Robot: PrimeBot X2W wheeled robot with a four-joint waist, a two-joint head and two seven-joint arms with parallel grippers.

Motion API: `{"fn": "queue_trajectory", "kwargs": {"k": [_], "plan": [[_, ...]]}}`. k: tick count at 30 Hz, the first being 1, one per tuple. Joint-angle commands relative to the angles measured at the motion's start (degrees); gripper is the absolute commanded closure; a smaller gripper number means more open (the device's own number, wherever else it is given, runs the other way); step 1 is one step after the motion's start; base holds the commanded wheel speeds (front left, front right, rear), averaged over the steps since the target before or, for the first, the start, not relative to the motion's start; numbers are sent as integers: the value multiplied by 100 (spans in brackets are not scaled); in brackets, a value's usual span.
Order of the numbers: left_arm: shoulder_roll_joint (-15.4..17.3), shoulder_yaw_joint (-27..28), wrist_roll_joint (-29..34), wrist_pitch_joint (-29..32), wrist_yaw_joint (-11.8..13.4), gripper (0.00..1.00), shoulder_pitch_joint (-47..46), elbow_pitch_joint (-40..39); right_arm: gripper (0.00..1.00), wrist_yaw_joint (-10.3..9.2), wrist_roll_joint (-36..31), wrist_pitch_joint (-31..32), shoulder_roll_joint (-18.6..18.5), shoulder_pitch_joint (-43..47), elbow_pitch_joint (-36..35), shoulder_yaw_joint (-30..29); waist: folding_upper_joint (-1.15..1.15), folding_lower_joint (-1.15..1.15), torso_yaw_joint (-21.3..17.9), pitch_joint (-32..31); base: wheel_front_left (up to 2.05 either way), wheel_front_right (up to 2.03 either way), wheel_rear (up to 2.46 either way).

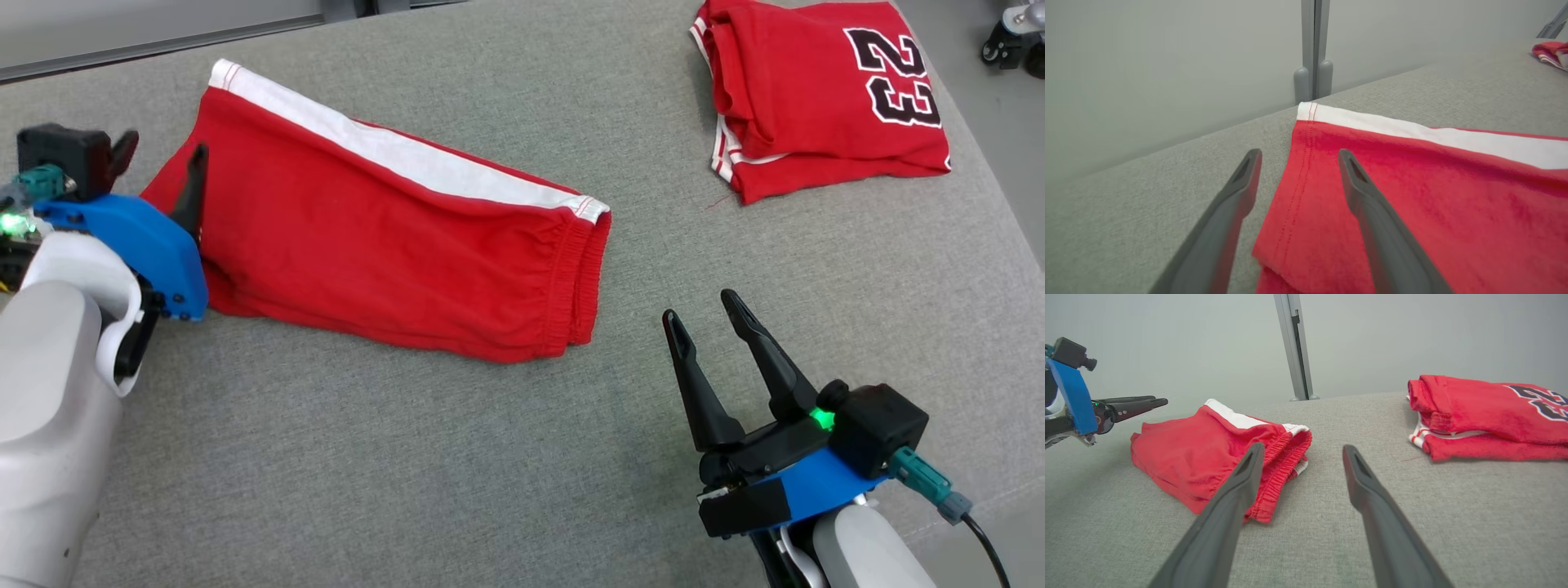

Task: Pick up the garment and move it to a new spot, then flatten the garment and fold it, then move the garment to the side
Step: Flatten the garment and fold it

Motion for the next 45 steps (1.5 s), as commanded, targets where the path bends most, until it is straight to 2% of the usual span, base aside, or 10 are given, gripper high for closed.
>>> {"fn": "queue_trajectory", "kwargs": {"k": [1,11,15,20,21,23,24,30,36,45], "plan": [[65,-53,-18,75,-3,0,86,51,0,1,-62,-19,12,107,-31,-27,0,0,-12,0,0,0,0],[72,-310,-90,971,111,0,386,374,0,1,-286,-19,91,126,-9,-86,0,0,26,-68,0,0,0],[36,-415,-26,1125,227,0,471,197,0,1,-337,-19,98,164,28,-77,0,0,74,-130,0,0,0],[-34,-442,-194,1550,217,0,655,57,0,1,-362,-19,87,161,65,-38,0,0,123,-177,0,0,0],[-26,-454,-196,1586,228,19,665,21,0,1,-363,-19,78,148,69,-31,0,0,128,-181,0,0,0],[-43,-426,-238,1505,280,95,690,-103,0,1,-371,-19,66,127,74,-26,0,0,142,-194,0,0,0],[-34,-422,-251,1515,292,100,716,-134,0,1,-375,-19,60,116,79,-25,0,0,148,-200,0,0,0],[-132,-232,-445,1053,383,100,897,-416,0,1,-408,-19,54,209,115,-60,0,0,261,-370,0,0,0],[-280,-69,-711,627,541,100,1565,-997,0,1,-435,-13,53,460,201,-198,0,0,554,-705,0,0,0],[-157,87,-948,470,1008,100,2823,-2259,0,1,-519,84,36,791,137,-454,0,0,900,-929,0,0,0]]}}
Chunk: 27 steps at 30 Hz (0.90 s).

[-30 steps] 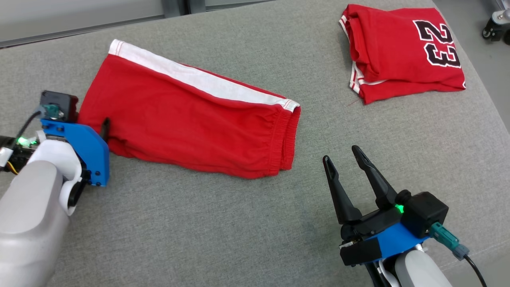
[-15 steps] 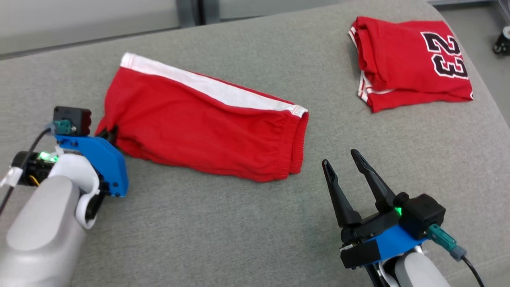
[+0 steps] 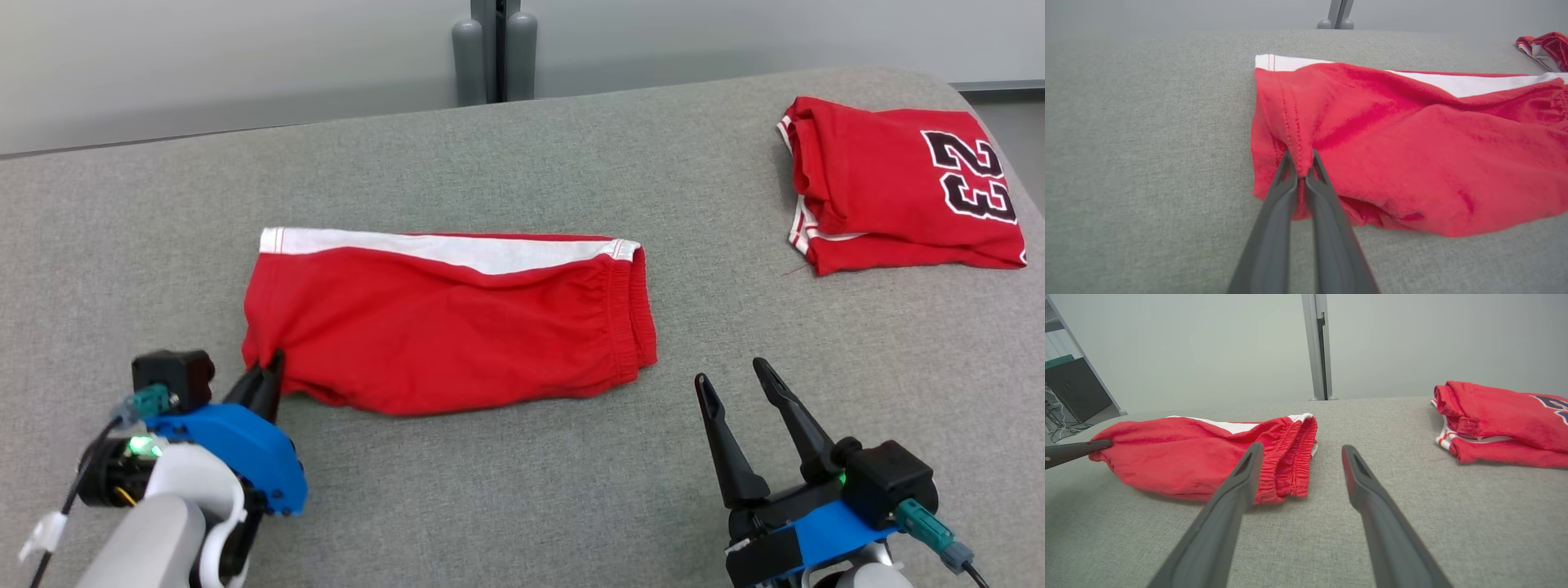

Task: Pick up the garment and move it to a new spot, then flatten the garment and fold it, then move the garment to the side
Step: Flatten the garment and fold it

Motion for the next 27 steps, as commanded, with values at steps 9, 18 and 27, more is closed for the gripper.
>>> {"fn": "queue_trajectory", "kwargs": {"k": [9,18,27], "plan": [[-66,149,-142,-183,470,0,768,-794,0,1,-63,107,6,103,-41,-8,1,1,51,-30,0,0,0],[-224,278,326,-1702,586,0,777,-631,0,1,-46,66,-26,-14,96,-186,1,1,304,-263,0,0,0],[-478,851,917,-2137,692,0,1126,-1098,0,1,-16,29,-65,30,212,-501,1,1,703,-507,0,0,0]]}}
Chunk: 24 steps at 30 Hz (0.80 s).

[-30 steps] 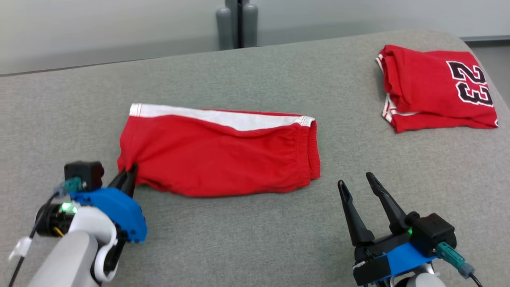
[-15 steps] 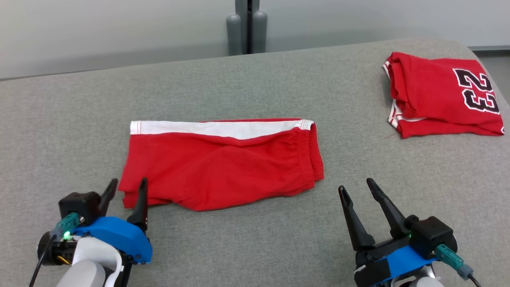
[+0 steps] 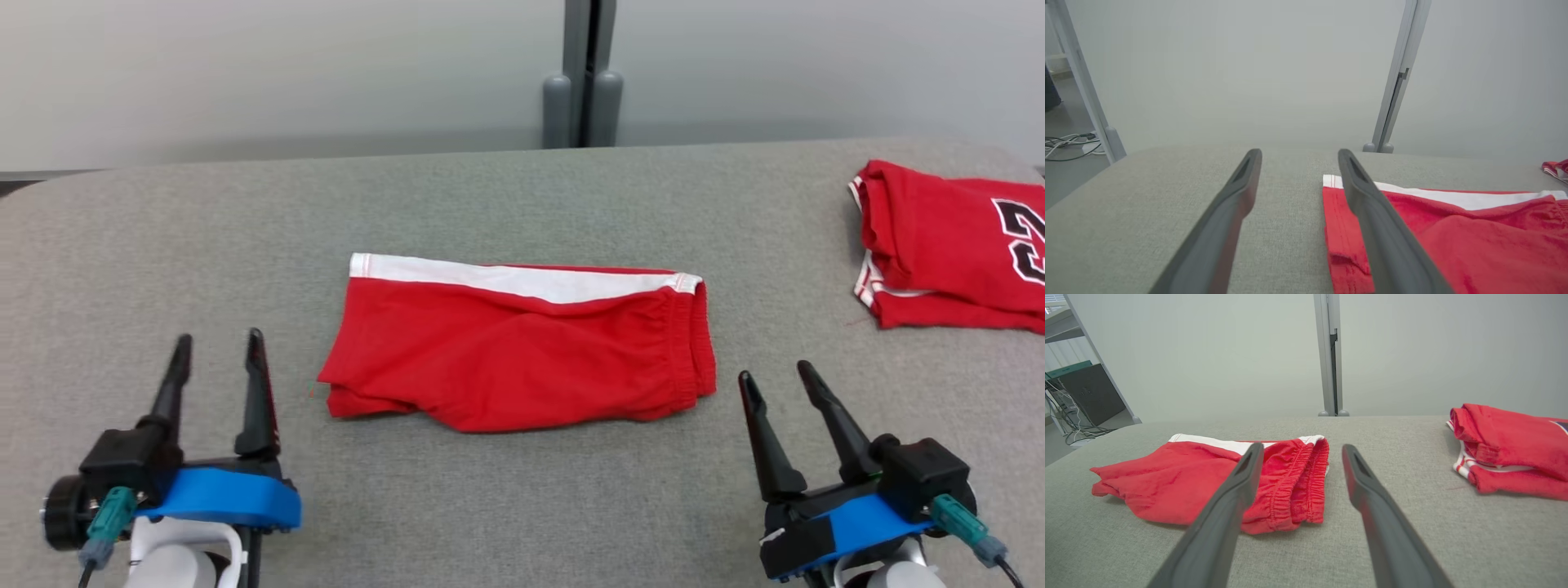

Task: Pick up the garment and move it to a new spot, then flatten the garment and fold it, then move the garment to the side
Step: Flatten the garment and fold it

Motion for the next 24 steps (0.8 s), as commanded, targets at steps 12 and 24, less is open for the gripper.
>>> {"fn": "queue_trajectory", "kwargs": {"k": [12,24], "plan": [[-449,912,1329,-29,-81,0,1231,-709,0,1,-52,-53,-50,379,127,-321,1,0,274,-440,0,0,0],[-562,1181,1742,-30,-323,0,1665,-548,0,1,-82,44,64,807,158,-558,1,0,344,-749,0,0,0]]}}
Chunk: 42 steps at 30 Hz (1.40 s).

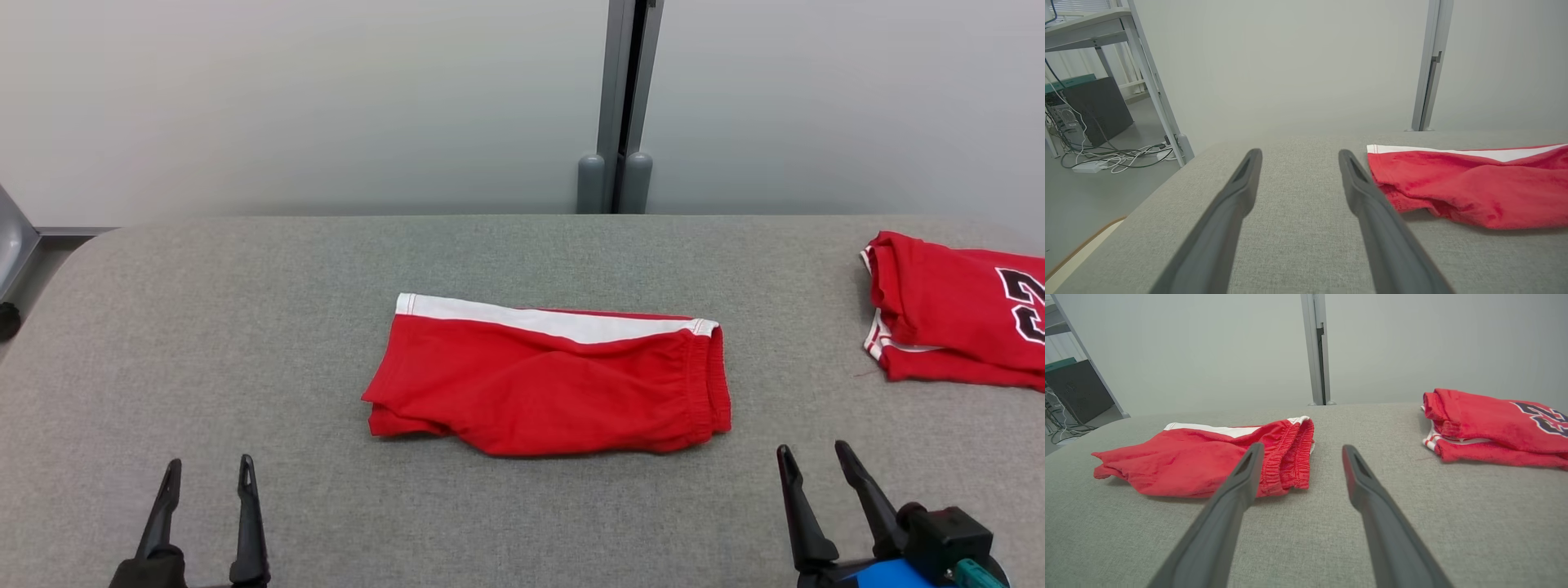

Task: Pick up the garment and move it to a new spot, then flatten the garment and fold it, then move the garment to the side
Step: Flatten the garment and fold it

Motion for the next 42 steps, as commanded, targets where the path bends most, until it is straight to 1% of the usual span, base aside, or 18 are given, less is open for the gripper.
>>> {"fn": "queue_trajectory", "kwargs": {"k": [1,5,20,24,28,32,37,42], "plan": [[-48,58,64,-22,-56,0,48,56,0,1,-36,18,40,125,-10,-2,0,1,-5,-31,0,0,0],[-102,105,102,-22,-128,0,42,127,0,1,-47,59,61,180,-44,7,0,1,-9,-52,0,0,0],[-261,296,215,-23,-262,0,73,203,0,1,-89,103,84,200,-97,-52,0,1,-44,-67,0,0,0],[-285,336,282,-23,-258,0,27,191,0,1,-120,69,84,-175,-125,-27,0,1,-71,8,0,0,0],[-342,376,315,-23,-269,0,-100,172,0,1,-285,147,50,-806,-7,123,0,1,-63,128,0,0,0],[-390,377,373,-23,-295,0,-245,167,0,2,-426,425,-61,-1686,369,306,0,1,-11,316,0,0,0],[-458,357,452,-23,-332,0,-490,149,0,1,-574,733,-177,-2535,1281,359,0,1,97,609,0,0,0],[-535,405,494,-23,-367,0,-674,178,0,1,-636,836,-144,-3030,2325,325,0,1,150,882,0,0,0]]}}
